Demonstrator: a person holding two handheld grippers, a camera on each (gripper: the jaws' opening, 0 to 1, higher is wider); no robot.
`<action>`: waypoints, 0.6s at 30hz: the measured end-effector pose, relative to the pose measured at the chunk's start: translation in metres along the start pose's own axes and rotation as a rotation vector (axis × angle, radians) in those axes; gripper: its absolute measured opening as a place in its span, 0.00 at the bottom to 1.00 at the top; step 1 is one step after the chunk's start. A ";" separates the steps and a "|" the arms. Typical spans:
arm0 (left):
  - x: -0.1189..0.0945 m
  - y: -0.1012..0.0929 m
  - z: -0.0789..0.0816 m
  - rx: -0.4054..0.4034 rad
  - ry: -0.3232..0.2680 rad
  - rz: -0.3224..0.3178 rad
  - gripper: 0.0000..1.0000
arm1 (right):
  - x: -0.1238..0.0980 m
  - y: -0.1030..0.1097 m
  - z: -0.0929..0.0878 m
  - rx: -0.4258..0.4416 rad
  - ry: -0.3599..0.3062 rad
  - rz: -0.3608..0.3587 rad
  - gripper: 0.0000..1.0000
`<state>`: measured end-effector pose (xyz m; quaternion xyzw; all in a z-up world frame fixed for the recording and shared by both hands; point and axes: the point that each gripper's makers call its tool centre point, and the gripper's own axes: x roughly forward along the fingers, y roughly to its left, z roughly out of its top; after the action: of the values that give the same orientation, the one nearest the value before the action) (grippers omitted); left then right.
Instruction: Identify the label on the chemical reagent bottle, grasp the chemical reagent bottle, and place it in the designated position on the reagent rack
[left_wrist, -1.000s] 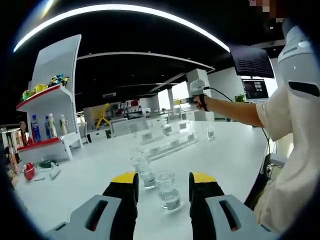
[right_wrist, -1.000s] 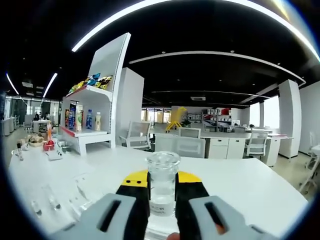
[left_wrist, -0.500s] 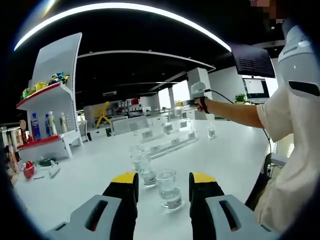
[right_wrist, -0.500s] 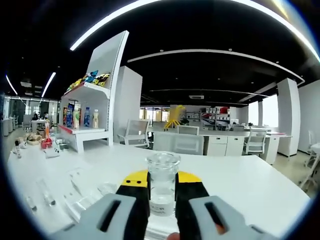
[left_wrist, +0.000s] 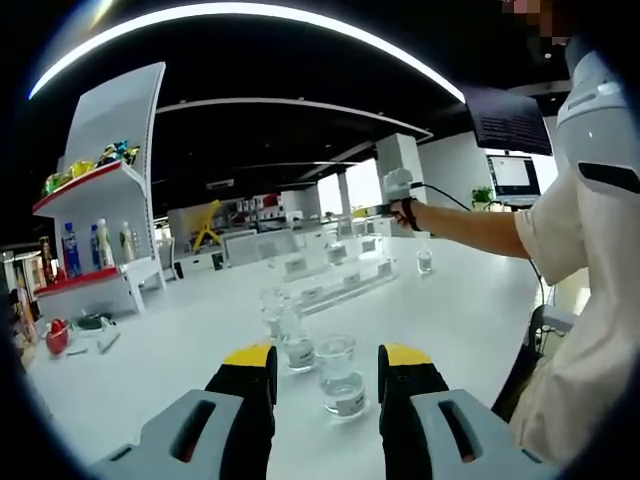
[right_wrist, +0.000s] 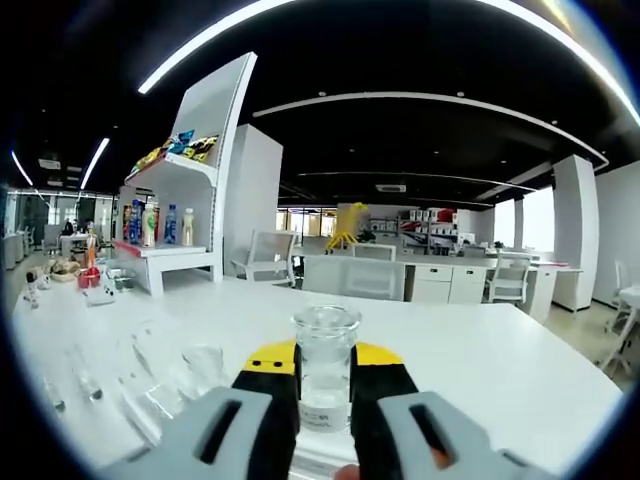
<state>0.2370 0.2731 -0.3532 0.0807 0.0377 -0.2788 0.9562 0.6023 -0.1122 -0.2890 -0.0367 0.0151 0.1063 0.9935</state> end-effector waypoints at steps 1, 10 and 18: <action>0.000 0.000 0.000 0.000 0.000 0.000 0.40 | 0.000 0.000 0.000 0.000 0.000 0.000 0.18; 0.002 0.001 -0.001 -0.003 0.004 -0.001 0.40 | 0.000 -0.001 -0.004 0.005 -0.003 0.000 0.18; 0.004 0.001 -0.002 -0.002 0.008 -0.002 0.40 | -0.003 0.000 -0.007 0.000 0.002 -0.001 0.18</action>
<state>0.2406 0.2717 -0.3554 0.0806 0.0417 -0.2794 0.9559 0.5997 -0.1137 -0.2955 -0.0370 0.0162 0.1060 0.9935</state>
